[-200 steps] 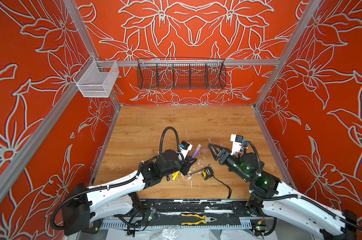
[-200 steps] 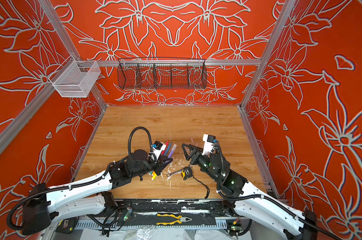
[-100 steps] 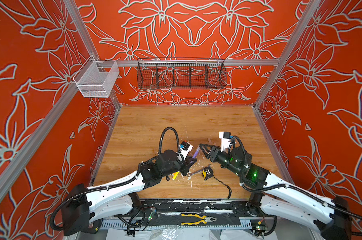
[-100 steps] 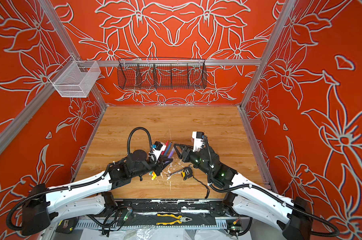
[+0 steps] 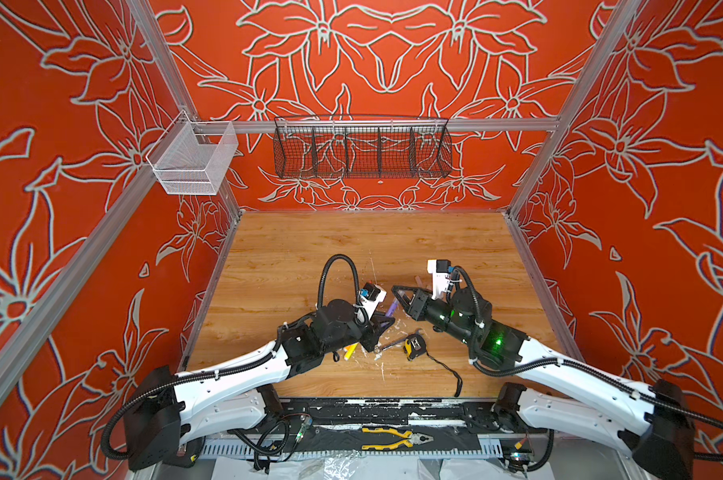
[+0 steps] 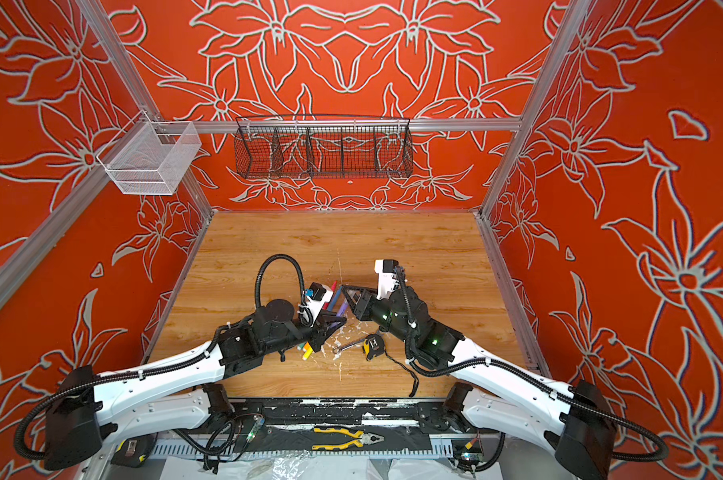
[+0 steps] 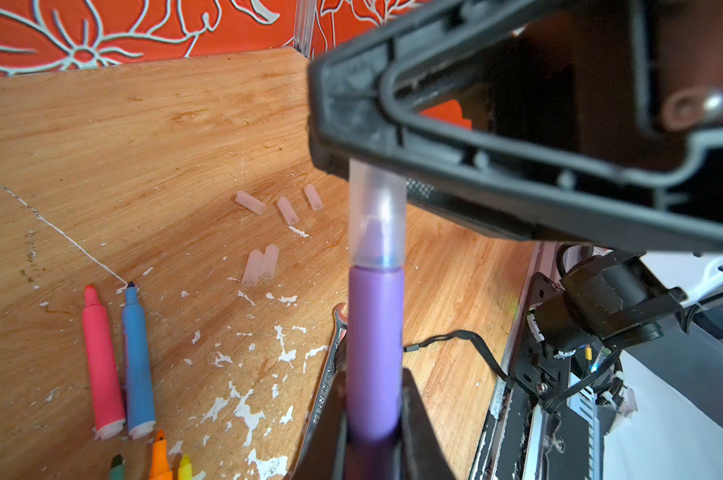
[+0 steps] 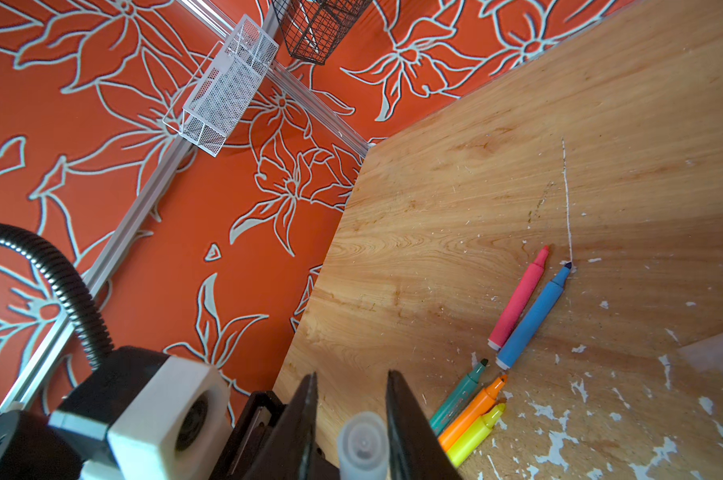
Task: Insert the pens into the pen caps
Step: 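Press the cap down onto the purple marker with the right gripper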
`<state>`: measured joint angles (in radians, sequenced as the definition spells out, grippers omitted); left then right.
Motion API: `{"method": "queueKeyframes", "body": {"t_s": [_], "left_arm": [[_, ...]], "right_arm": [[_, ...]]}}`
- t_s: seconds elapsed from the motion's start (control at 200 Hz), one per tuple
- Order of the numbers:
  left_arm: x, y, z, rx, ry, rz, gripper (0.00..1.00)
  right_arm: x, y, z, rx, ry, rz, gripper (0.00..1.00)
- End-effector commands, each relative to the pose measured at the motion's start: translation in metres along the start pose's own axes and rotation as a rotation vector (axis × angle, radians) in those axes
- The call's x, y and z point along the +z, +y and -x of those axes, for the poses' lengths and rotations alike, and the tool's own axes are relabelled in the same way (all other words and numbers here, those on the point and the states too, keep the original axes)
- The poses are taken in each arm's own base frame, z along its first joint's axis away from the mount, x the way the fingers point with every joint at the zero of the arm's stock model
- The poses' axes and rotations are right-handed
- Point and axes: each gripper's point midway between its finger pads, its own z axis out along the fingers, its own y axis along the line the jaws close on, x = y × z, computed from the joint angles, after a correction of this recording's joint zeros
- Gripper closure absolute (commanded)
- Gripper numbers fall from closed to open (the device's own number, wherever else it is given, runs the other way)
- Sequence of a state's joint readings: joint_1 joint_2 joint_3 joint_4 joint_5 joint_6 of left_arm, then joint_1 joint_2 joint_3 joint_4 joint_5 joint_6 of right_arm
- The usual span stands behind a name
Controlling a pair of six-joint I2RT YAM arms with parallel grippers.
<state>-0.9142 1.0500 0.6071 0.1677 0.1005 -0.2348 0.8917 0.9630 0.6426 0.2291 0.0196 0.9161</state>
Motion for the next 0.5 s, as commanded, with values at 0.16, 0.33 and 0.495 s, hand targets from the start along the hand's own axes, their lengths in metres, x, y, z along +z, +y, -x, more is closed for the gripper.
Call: {"method": "queueKeyframes", "body": {"t_s": [0.16, 0.33, 0.495], "left_arm": [[0.002, -0.005, 0.02, 0.011, -0.044, -0.016, 1.0], [0.007, 0.001, 0.047, -0.023, -0.075, 0.039, 1.0], [0.012, 0.013, 0.073, -0.052, -0.093, 0.111, 1.0]], "right_arm": [[0.0, 0.005, 0.004, 0.002, -0.008, 0.009, 0.91], [-0.004, 0.001, -0.002, -0.001, 0.001, 0.002, 0.97], [-0.01, -0.002, -0.008, -0.015, 0.008, -0.004, 1.0]]}}
